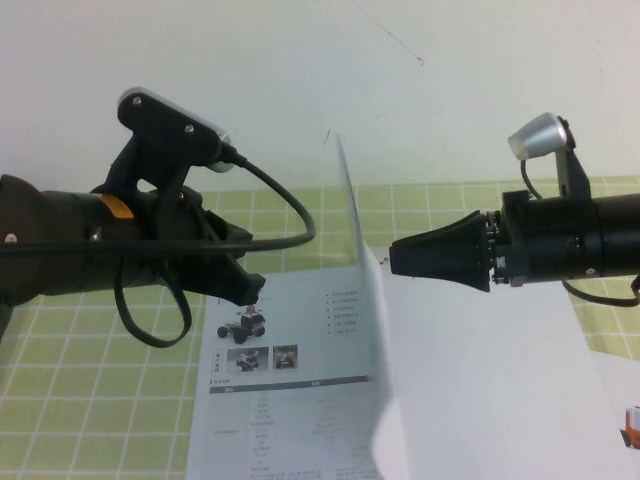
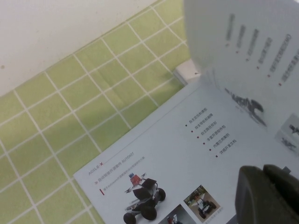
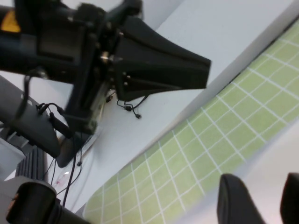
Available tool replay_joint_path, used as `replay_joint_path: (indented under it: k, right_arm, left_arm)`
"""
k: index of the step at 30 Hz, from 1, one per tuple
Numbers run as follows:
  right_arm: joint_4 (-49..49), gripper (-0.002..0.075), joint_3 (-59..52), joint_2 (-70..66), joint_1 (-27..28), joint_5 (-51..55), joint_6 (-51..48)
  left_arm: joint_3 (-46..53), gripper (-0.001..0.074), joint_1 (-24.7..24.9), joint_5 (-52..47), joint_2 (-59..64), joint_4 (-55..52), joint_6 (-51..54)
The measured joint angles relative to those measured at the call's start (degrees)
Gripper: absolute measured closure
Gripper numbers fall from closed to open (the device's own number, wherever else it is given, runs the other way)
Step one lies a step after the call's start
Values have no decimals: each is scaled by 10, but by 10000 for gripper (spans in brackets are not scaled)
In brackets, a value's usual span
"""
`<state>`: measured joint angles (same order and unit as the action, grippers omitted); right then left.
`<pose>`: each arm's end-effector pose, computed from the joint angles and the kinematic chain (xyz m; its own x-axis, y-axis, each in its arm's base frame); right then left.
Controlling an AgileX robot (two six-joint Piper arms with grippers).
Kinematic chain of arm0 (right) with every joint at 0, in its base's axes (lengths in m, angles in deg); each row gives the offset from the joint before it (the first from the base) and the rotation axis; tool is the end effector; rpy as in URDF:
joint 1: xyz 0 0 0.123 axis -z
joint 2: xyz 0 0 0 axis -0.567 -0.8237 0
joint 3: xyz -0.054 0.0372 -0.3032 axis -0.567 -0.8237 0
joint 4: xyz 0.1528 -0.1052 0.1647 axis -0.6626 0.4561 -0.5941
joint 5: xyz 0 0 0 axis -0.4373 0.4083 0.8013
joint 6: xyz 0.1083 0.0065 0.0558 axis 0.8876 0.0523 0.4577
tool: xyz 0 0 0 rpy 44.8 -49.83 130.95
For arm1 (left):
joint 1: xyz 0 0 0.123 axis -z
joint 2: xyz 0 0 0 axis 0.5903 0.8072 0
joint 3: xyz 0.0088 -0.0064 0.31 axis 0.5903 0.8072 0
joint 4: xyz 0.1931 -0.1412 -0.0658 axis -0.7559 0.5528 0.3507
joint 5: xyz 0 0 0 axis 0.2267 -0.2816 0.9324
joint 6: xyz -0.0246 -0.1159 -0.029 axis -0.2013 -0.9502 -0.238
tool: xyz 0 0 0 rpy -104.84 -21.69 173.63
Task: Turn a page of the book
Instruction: Open the closed book
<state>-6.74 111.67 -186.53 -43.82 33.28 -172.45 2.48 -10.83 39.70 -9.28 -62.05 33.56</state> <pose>0.3245 0.1664 0.2532 -0.6503 -0.0593 -0.7574 -0.7389 0.2808 0.6125 0.2673 -0.1470 0.3240 -0.4575 0.3411 -0.8212 0.5904 0.8071 0.0063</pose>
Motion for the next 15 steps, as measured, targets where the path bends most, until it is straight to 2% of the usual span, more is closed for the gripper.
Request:
replay_joint_path:
  k: [12,15]
  right_arm:
    - [71,508,0,18,2,3,25]
    - [68,539,0,20,2,3,19]
  left_arm:
    - [0,739,0,1,-2,10,0]
    - [0,739,0,1,-2,12,0]
